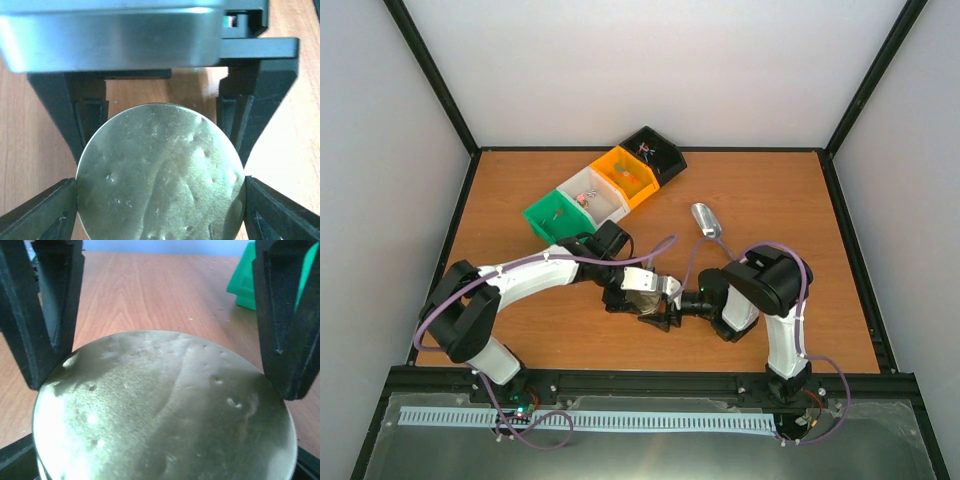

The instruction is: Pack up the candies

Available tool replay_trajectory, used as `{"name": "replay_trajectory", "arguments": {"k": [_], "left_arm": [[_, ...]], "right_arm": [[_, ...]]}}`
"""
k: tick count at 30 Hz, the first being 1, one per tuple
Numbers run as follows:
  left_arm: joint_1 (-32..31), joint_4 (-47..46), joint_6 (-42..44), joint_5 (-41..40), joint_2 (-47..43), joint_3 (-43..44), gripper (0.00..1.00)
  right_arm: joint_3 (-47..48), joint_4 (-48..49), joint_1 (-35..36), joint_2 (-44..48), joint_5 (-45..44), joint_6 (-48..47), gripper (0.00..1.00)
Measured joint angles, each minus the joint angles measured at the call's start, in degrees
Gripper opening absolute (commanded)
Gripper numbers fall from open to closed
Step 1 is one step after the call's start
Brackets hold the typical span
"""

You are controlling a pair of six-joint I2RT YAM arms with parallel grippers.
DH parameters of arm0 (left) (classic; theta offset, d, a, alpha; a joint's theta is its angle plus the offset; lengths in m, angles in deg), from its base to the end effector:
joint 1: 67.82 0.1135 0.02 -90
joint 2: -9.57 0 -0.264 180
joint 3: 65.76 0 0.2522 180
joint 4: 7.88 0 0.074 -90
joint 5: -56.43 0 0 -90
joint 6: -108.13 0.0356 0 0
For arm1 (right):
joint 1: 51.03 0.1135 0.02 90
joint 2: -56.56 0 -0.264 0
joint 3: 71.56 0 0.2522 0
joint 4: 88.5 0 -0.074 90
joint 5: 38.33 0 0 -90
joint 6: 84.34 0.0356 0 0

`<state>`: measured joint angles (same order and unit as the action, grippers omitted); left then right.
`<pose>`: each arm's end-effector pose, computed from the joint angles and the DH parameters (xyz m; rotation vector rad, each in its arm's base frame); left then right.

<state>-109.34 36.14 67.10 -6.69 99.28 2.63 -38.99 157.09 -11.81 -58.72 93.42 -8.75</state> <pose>0.2122 -0.2094 0.1897 1.9607 1.7509 -0.5887 0.1871 0.1833 0.0725 -1.2879 1.4034 0.9737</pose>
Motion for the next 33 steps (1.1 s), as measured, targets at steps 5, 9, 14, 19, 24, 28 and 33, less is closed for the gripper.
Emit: {"name": "replay_trajectory", "arguments": {"k": [5,9,14,19,24,28,33], "left_arm": [[0.0,0.7,1.2,-0.2,-0.1,0.0,0.54],[0.8,-1.8,-5.5,-2.6,0.4,0.1,0.56],[1.5,-6.4,-14.9,-7.0,0.8,-0.2,0.56],[1.5,-8.6,-19.4,-8.2,1.2,-0.2,0.55],[1.5,-8.7,-19.6,-7.4,1.3,-0.2,0.55],[1.6,-7.6,-17.8,-6.7,1.3,0.1,0.55],[1.6,-2.1,-9.2,-3.4,1.4,1.3,0.55]], "right_arm": [[0.3,-1.4,-0.2,0.3,1.6,-0.8,0.97],[0.3,-3.3,-0.4,1.9,-3.7,0.2,0.99],[0.3,-4.6,-0.1,2.4,-10.8,2.0,0.95],[1.9,-8.0,0.9,2.4,-15.7,3.3,0.93],[2.7,-8.0,1.1,2.4,-15.6,3.8,0.71],[2.6,-7.8,1.0,2.4,-14.1,4.2,0.57],[1.2,-7.1,0.3,2.4,-8.6,3.0,0.51]]}}
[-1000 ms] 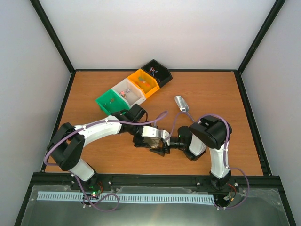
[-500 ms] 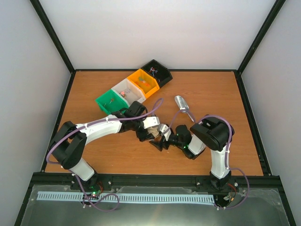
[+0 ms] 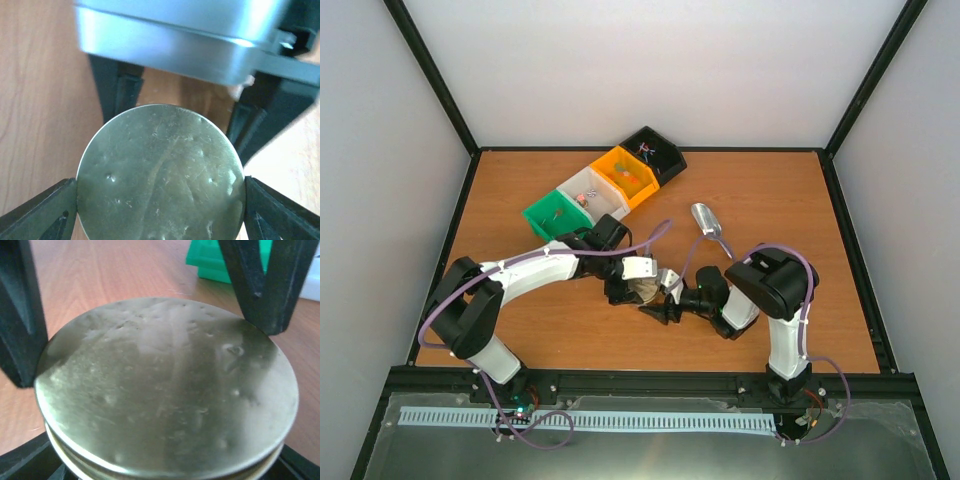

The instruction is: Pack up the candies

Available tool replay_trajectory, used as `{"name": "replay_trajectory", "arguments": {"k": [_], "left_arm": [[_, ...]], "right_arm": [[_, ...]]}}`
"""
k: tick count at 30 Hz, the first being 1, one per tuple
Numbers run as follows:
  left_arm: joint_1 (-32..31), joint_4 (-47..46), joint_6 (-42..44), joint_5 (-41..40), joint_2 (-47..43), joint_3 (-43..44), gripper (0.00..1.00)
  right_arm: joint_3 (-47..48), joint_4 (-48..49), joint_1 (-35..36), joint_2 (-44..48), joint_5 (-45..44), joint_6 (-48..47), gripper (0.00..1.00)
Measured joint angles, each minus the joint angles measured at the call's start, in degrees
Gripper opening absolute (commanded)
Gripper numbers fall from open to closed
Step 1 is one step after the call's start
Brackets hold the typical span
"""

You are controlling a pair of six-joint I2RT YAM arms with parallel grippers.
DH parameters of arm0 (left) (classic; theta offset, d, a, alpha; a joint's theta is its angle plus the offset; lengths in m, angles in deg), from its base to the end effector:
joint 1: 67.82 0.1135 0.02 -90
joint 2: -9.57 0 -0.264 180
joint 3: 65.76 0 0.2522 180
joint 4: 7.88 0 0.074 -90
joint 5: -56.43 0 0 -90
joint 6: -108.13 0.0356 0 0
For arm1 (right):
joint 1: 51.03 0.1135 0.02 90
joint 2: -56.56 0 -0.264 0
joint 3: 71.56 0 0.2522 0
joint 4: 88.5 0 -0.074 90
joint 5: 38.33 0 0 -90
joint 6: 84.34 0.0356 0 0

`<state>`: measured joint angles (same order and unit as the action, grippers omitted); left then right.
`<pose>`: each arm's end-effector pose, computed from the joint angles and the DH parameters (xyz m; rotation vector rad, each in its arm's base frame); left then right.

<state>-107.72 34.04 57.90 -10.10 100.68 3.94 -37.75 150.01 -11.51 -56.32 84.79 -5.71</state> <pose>0.2270 -0.2083 0.1901 1.7822 1.9345 -0.5464 0.1941 0.1853 0.0726 -1.1874 1.5707 0.8812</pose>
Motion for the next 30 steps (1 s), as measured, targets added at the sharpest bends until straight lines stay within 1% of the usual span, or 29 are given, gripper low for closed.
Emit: {"name": "replay_trajectory", "arguments": {"k": [2,3,4,5,8,10,12,15,19,23,27,28,29,30], "left_arm": [[0.0,2.1,4.7,1.7,0.0,0.1,0.55],[0.0,3.0,7.2,2.6,0.0,0.1,0.55],[-0.1,3.8,9.4,3.1,0.0,0.1,0.55],[-0.1,4.1,10.7,3.4,0.0,0.1,0.55],[-0.1,3.7,13.2,3.7,-0.2,-0.4,0.52],[-0.2,2.4,12.5,3.4,-0.4,-1.0,0.52],[-0.4,0.6,10.5,1.9,-0.6,-1.5,0.53],[-0.6,-2.8,4.6,-1.1,-0.7,-2.0,0.53],[-0.6,-5.9,-4.4,-4.6,-0.7,-2.2,0.53],[-0.7,-7.2,-9.3,-6.1,-0.7,-2.4,0.53],[-0.7,-8.0,-11.4,-6.3,-0.7,-2.6,0.53],[-0.7,-8.0,-11.7,-6.3,-0.7,-2.6,0.53],[-0.8,-8.0,-11.9,-6.2,-0.7,-2.6,0.53],[-0.9,-8.1,-12.1,-6.0,-0.7,-2.6,0.53]], "right_arm": [[-0.4,0.0,-0.7,0.0,3.5,-1.0,0.5],[-0.6,-0.1,-0.9,0.0,5.0,-1.6,0.53],[-0.7,-0.3,-1.3,0.0,6.8,-2.3,0.59],[-0.8,-0.4,-1.7,0.0,8.2,-2.8,0.67],[-1.0,-0.5,-2.5,0.0,10.0,-3.9,0.92],[-1.0,-0.5,-2.7,0.0,10.3,-4.0,0.99],[-1.2,0.9,-3.0,0.4,10.1,-2.6,1.0],[-2.0,4.7,-3.2,0.9,8.5,-0.1,1.0],[-2.8,8.0,-2.7,0.0,4.0,3.0,1.0],[-2.5,8.9,-1.1,-1.5,-0.5,3.3,1.0],[-1.5,8.9,0.0,-3.5,-4.5,2.9,0.99],[-1.2,8.9,0.0,-3.8,-5.3,2.8,0.96],[-0.8,8.9,0.0,-4.1,-5.9,2.8,0.91],[-0.5,8.9,0.0,-4.3,-6.3,2.7,0.79]]}}
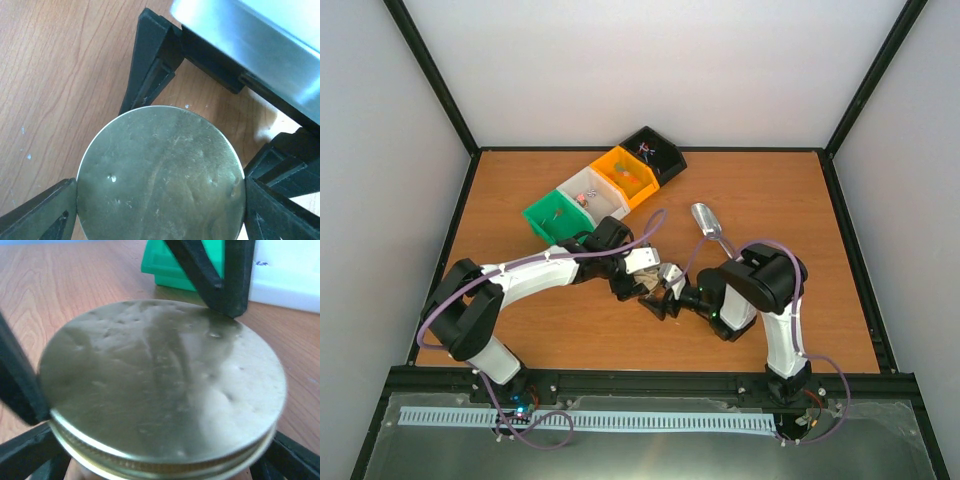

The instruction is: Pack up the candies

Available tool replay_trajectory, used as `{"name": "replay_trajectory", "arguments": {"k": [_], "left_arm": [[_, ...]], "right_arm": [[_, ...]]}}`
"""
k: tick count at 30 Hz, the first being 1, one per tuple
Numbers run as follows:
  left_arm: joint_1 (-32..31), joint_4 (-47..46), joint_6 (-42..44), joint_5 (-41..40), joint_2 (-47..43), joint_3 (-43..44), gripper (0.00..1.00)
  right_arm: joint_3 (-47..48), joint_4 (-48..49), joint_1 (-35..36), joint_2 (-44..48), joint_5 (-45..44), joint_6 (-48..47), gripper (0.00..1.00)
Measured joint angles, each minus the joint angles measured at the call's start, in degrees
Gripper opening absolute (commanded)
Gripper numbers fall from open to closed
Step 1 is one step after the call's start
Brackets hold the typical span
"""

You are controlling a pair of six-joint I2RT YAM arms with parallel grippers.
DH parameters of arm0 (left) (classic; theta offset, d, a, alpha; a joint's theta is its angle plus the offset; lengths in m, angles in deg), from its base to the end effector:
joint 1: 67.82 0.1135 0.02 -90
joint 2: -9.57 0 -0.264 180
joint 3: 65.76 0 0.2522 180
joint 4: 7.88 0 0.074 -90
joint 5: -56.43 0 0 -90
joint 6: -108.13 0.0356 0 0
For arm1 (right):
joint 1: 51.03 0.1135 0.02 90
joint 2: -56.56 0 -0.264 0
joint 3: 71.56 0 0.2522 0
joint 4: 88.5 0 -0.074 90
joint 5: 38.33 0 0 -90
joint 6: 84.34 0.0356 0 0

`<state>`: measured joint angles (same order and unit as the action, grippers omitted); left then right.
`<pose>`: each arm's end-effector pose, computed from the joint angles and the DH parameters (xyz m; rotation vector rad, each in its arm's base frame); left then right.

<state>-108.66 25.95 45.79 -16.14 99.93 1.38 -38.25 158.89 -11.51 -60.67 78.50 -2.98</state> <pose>0.2292 -0.2122 0.1875 1.5398 2.0549 -0.4777 0.1972 0.1835 0.0674 -1.0703 1.5765 0.8041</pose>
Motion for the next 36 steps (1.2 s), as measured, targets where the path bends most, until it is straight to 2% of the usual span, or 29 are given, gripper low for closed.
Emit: {"name": "replay_trajectory", "arguments": {"k": [2,3,8,13,16,19,22,30,36], "left_arm": [[-0.1,-0.2,-0.1,-0.1,0.0,0.0,0.53],[-0.1,-0.1,0.0,0.0,0.0,0.0,0.53],[0.0,0.8,2.8,0.9,-0.2,0.0,0.53],[0.1,7.3,15.0,6.2,-0.7,0.4,0.53],[0.2,11.8,24.2,7.9,-1.0,0.8,0.53],[0.5,14.3,29.1,8.1,-1.6,0.7,0.51],[0.3,11.5,27.0,8.0,-1.9,-0.5,0.52],[-0.3,4.3,10.5,5.0,-2.4,-1.6,0.52],[-1.2,2.5,3.0,3.5,-2.2,-1.6,0.52]], "right_arm": [[0.4,0.1,0.1,-0.4,0.2,-0.3,0.63],[0.5,0.2,0.2,-0.6,0.0,0.1,0.59],[-0.2,1.4,0.0,-0.9,1.4,0.1,0.52],[-1.9,1.7,-0.8,-0.9,9.6,0.0,0.49],[-2.8,1.4,-1.1,-0.9,14.2,-0.8,0.55],[-3.2,1.8,-1.7,-0.8,16.8,-0.8,0.81],[-3.1,2.5,-1.6,-0.4,16.0,-1.2,0.96],[-4.3,4.7,-0.7,0.0,10.8,-0.4,1.0],[-2.4,4.6,1.6,-0.2,4.6,0.1,0.92]]}}
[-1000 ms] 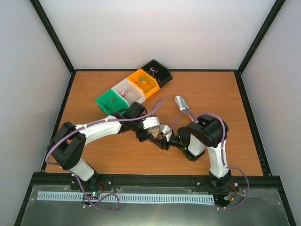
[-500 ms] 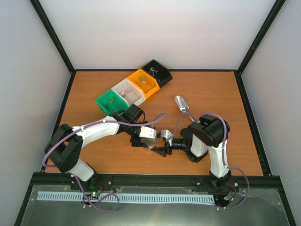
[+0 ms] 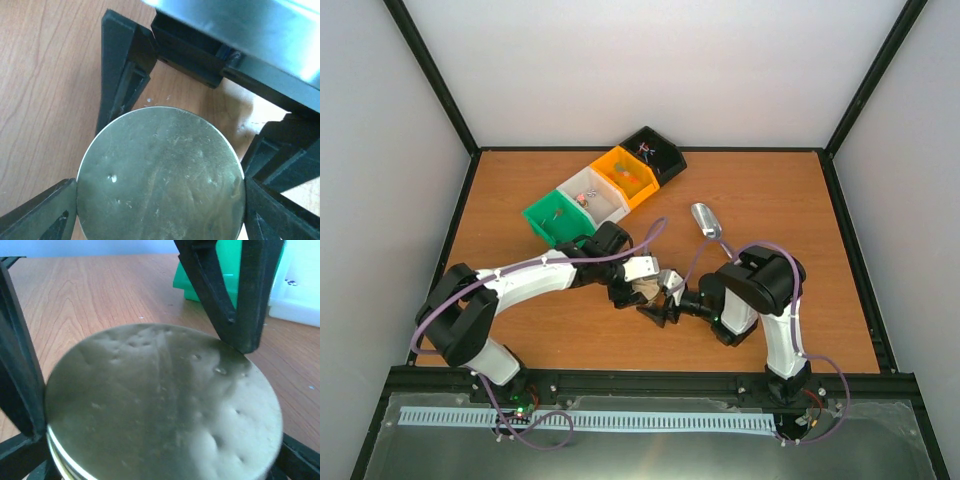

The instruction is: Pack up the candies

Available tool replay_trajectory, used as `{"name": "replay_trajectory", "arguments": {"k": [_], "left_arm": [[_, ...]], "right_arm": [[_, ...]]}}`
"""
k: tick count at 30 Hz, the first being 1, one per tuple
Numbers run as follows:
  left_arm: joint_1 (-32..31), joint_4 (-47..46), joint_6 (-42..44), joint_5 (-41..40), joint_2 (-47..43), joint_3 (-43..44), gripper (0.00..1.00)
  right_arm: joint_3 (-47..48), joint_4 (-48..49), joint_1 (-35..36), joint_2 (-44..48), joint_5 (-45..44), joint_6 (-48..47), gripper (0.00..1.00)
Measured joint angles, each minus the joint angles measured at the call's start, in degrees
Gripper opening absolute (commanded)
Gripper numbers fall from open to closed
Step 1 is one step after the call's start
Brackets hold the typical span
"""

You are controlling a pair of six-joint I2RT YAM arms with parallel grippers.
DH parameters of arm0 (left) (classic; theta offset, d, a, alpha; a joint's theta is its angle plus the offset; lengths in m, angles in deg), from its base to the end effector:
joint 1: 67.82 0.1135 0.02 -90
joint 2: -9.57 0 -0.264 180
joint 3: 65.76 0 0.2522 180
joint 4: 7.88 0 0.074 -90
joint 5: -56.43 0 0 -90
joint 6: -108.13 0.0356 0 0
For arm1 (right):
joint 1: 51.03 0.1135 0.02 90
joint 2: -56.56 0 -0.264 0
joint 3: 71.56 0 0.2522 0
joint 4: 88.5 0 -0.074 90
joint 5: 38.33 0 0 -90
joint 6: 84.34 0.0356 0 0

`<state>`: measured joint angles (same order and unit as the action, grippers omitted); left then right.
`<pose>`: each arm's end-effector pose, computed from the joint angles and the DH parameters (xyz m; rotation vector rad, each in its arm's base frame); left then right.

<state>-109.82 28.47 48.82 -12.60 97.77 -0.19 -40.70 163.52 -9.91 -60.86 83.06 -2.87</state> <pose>0.2142 -0.2100 0.1884 1.6404 2.0052 -0.5472 0.1820 0.1835 0.0699 -1.1338 1.4996 0.8943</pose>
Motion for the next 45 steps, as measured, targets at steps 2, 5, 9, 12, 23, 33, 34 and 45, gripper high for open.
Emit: {"name": "replay_trajectory", "arguments": {"k": [2,5,9,12,23,33,34,45], "left_arm": [[-0.4,-0.6,-0.7,-0.7,0.2,0.0,0.52],[-0.5,-1.2,-0.7,-1.3,0.3,0.0,0.51],[-0.5,-0.5,1.0,-1.3,0.3,0.2,0.5],[-0.5,0.4,3.5,-1.0,0.3,0.3,0.49],[-1.5,8.5,23.7,4.5,-0.1,1.4,0.48],[-0.5,9.2,21.4,7.0,1.5,2.9,0.5],[-0.2,9.3,21.0,7.2,1.5,2.9,0.52],[2.1,8.8,16.6,5.8,1.5,3.3,0.64]], "right_arm": [[0.8,-0.2,0.2,0.0,-1.2,0.1,0.85],[0.9,-0.3,0.3,-0.1,-2.2,0.3,0.71],[0.6,-0.1,0.3,-0.1,-2.5,-0.1,0.59],[0.1,0.2,0.3,-0.1,-2.4,-1.0,0.54],[-1.8,0.6,0.0,0.1,3.6,-3.7,0.77],[-2.8,-0.5,-0.6,5.4,4.3,-4.5,1.0],[-2.8,-0.5,-0.7,6.1,4.6,-4.5,1.0],[-3.9,-6.1,-4.2,13.8,10.5,-4.5,1.0]]}}
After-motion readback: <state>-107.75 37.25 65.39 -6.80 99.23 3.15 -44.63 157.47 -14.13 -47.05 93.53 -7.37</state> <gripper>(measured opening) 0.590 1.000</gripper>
